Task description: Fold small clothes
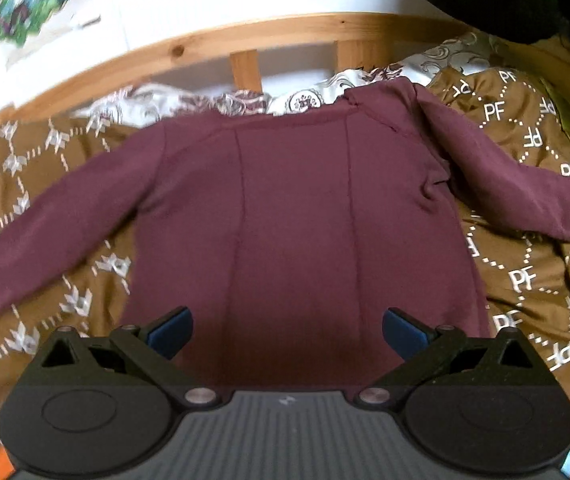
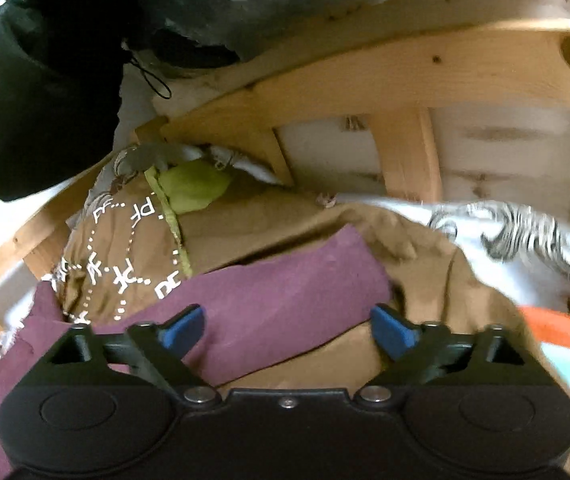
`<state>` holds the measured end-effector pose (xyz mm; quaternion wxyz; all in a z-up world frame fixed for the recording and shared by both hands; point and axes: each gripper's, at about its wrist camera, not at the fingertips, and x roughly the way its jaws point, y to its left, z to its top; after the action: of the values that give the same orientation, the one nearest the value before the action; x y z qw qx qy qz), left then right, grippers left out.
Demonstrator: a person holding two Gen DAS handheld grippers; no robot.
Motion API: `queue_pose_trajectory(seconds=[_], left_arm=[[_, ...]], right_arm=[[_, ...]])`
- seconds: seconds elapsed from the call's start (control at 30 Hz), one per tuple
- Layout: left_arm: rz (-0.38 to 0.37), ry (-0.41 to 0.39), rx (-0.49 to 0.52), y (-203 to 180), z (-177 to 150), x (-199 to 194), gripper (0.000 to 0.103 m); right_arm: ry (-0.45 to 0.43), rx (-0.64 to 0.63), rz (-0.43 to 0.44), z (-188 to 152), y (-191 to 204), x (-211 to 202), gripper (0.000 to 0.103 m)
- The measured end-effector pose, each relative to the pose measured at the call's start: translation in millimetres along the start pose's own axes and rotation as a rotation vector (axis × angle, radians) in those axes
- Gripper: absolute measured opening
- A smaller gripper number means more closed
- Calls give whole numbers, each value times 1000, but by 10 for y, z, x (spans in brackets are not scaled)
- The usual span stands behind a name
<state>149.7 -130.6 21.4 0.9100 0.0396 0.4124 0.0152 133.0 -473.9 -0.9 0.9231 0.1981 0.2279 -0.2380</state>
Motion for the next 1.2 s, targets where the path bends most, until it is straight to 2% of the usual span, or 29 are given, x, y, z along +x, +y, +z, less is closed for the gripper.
queue_pose_trajectory(seconds=[0.07, 0.13, 0.23, 0.33, 0.43, 0.53, 0.63, 0.73, 0.8, 0.97, 1.07, 1.2], left_arm=[[-28, 2, -9, 22, -44, -2, 102], [-14, -4, -23, 55, -55, -13, 102], [-30, -12, -29, 88, -63, -34, 102], [-37, -25, -20, 134, -87, -90, 102], [-36, -46, -46, 227, -90, -152, 102], [-28, -75, -89, 355, -93, -223, 102], [0, -122, -139, 507, -84, -316, 102], [15, -164, -233, 736, -79, -393, 102], [12, -187, -319, 949, -84, -430, 102], [41, -202, -551, 1524, -168, -540, 102], [87, -202, -626, 1780, -239, -579, 102], [139, -210, -683, 2005, -366, -620, 102]], right_arm=[[-7, -17, -19, -26, -50, 28, 64], [-14, -5, -33, -8, -88, 44, 42], [-32, 16, -35, 2, -132, 29, 23], [-90, -35, -20, -20, -80, -93, 12], [-225, -216, 11, -90, 140, -341, 11], [-332, -374, 83, -168, 423, -582, 10], [-404, -499, 207, -225, 791, -814, 10], [-467, -605, 377, -310, 1203, -1078, 10], [-471, -658, 490, -383, 1458, -1202, 10], [-376, -732, 769, -644, 2145, -1413, 10], [-349, -778, 894, -923, 2474, -1598, 10], [-292, -830, 1007, -1230, 2709, -1655, 10]])
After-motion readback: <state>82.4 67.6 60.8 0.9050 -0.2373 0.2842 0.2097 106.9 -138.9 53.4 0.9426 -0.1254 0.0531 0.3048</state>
